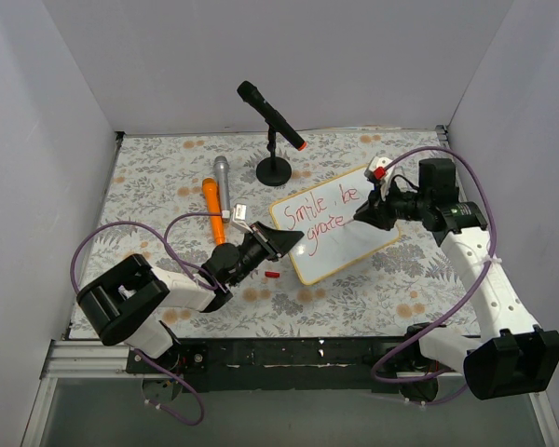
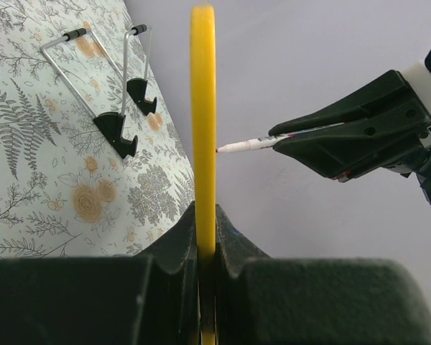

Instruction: Write a sentence on the whiteboard

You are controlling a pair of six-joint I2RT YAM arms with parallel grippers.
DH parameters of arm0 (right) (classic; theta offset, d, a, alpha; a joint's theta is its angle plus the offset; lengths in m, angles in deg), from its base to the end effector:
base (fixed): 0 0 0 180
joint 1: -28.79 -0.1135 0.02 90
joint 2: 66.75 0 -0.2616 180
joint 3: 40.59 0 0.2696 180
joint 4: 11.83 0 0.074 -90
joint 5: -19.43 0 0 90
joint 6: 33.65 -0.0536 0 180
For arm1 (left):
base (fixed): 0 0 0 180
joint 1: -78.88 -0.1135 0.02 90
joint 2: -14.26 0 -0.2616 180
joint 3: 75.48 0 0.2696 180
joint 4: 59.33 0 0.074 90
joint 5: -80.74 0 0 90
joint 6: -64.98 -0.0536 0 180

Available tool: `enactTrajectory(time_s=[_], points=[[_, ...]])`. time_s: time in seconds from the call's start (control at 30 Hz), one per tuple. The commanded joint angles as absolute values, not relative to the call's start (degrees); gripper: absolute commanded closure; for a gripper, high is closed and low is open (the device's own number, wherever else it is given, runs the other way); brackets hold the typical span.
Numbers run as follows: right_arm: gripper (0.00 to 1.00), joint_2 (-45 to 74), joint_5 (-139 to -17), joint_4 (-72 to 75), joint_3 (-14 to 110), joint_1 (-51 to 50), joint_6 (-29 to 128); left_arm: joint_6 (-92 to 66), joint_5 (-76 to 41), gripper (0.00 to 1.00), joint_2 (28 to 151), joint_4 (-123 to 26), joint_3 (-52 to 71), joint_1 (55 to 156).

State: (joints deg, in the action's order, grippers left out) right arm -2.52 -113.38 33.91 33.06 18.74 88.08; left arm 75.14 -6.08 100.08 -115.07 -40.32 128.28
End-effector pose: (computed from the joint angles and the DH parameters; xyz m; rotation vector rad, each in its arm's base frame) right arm 0.2531 0.0819 0.3261 -1.1011 1.7547 0.5890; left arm 0.1967 -0.2250 0.1772 -0.8549 1.6693 -1.9631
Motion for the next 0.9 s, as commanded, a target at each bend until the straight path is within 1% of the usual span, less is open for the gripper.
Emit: enactTrajectory(time_s=[0.0, 0.07, 0.17, 0.43, 0.47, 0.6, 0.7, 0.87], points=[[0.99, -2.77, -117.31, 36.86, 41.15, 19.73, 88.96, 76.49, -6.45, 1.0, 96.44, -144.65, -40.39, 128.18], [0.99, -3.29, -120.3, 37.5, 42.66, 19.91, 88.35, 76.58, -6.71, 1.0, 96.09, -144.3, -40.74, 128.01], [0.99, -5.04, -120.23, 36.97, 43.37, 19.82, 87.47, 76.67, -6.98, 1.0, 95.21, -144.12, -41.44, 128.1], [0.99, -9.26, -120.84, 35.04, 37.57, 20.61, 88.7, 76.14, -9.18, 1.0, 92.4, -144.03, -44.95, 127.83], [0.99, -9.7, -121.8, 35.21, 36.96, 20.7, 88.96, 76.23, -11.0, 1.0, 92.05, -143.51, -45.22, 127.66], [0.99, -10.15, -123.83, 35.12, 35.99, 21.4, 89.14, 75.79, -11.64, 1.0, 90.64, -142.28, -45.66, 127.48], [0.99, -10.15, -123.74, 35.04, 35.9, 21.49, 89.31, 75.88, -11.81, 1.0, 90.99, -142.8, -45.23, 127.48], [0.99, -9.27, -119.88, 31.88, 35.2, 21.67, 86.86, 77.19, -11.46, 1.0, 93.18, -144.12, -44.0, 127.48]])
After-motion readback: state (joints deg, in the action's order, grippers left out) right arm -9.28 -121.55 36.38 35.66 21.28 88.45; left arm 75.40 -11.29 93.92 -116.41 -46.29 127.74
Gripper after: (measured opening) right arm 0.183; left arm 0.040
